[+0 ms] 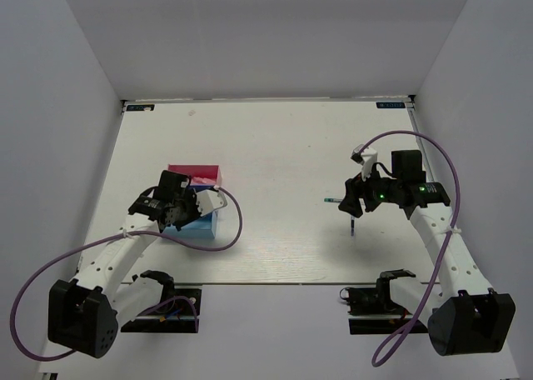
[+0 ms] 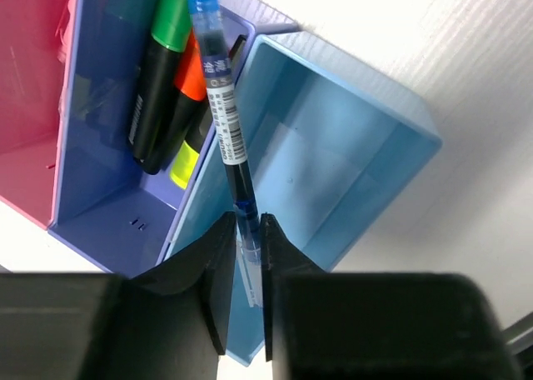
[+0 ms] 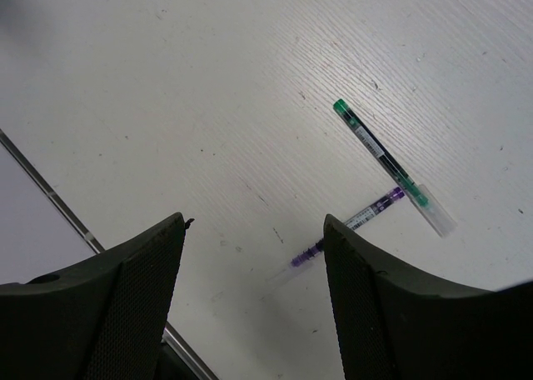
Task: Sort the stationery into containers
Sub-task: Place the stationery into the container, then grab a piece of stationery with the right arm
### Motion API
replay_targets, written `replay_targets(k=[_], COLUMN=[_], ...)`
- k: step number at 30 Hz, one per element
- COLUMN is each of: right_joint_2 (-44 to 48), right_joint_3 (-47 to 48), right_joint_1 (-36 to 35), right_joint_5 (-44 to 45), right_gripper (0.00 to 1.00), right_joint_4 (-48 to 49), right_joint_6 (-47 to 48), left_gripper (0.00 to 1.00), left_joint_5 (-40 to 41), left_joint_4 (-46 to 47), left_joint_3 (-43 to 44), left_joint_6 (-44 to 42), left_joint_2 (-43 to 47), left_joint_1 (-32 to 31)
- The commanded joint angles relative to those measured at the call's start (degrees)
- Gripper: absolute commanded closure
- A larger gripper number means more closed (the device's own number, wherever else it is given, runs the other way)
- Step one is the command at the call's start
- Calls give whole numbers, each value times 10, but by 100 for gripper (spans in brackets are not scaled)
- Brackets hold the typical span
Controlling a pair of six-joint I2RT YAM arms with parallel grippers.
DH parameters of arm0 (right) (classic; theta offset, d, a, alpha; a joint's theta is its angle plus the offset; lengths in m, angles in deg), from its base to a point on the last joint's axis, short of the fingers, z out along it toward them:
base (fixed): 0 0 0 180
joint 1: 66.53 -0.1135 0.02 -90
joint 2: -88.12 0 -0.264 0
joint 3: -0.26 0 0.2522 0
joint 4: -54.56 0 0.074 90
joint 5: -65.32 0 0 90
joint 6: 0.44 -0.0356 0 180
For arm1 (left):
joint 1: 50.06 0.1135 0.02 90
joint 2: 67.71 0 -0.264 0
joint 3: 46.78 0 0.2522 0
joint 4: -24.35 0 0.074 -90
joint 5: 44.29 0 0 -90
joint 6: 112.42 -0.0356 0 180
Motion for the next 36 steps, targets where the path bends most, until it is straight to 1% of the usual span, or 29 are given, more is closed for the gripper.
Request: replay_targets(k=[1, 2, 6, 10, 14, 15, 17, 18, 19, 20, 21, 22, 23, 24, 25, 26, 27, 28, 29, 30, 31, 34, 36], right_joint_2=[7, 6, 7, 4, 3, 1, -7, -18, -34, -46, -70, -104, -120, -180, -199, -216, -245, -266, -273, -278, -280, -301, -316], right_joint_3=[1, 2, 0, 1, 0, -1, 3, 3, 13, 17, 21, 35, 42, 76, 86, 107, 116, 123, 122, 115, 103, 95, 107], right_joint_1=[3, 4, 5, 4, 4, 5, 3, 4, 2, 3, 4, 5, 4, 4, 4, 4, 3, 2, 0, -2, -1, -7, -10], right_joint_5=[-12, -13, -13, -15, -10, -5, 22, 31, 40, 42, 43, 60, 70, 78, 88, 91, 92, 100, 115, 128, 130, 151, 158], right_gripper=[30, 30, 30, 30, 30, 30, 31, 45, 57, 68, 81, 84, 84, 81, 76, 68, 62, 56, 54, 54, 51, 49, 49], right_joint_4=[-2, -3, -2, -2, -2, 1, 2, 5, 3, -5, -11, -15, -18, -32, -55, -67, -73, -80, -72, -63, -32, 6, 5], right_joint_6=[5, 5, 5, 6, 6, 4, 9, 25, 37, 70, 86, 125, 137, 145, 190, 204, 221, 252, 256, 261, 281, 321, 333], left_gripper=[70, 68, 50, 45, 45, 47, 67, 79, 91, 91, 91, 74, 55, 49, 43, 34, 29, 24, 20, 17, 15, 15, 14], left_joint_5=[8, 5, 10, 11, 13, 11, -11, -15, -17, -20, -21, -28, -31, -35, -46, -61, -63, -68, -68, -68, -65, -49, -33], left_joint_4=[24, 24, 24, 30, 32, 25, 14, -7, -18, -29, -60, -87, -117, -130, -135, -136, -127, -100, -92, -81, -60, -49, -46], left_joint_3=[-3, -1, 0, -2, 7, 27, 53, 104, 126, 146, 211, 229, 251, 252, 240, 231, 216, 170, 154, 140, 105, 78, 70], left_joint_6=[2, 4, 12, 16, 29, 47, 70, 143, 177, 213, 333, 365, 413, 450, 462, 476, 485, 505, 506, 508, 512, 514, 515], left_joint_2=[12, 12, 12, 24, 43, 47, 62, 64, 63, 53, 46, 32, 24, 10, 8, 7, 13, 17, 21, 33, 37, 45, 50], left_joint_1=[3, 2, 4, 7, 11, 10, 8, 0, -19, -29, -58, -67, -78, -112, -123, -135, -159, -183, -195, -220, -241, -286, -296])
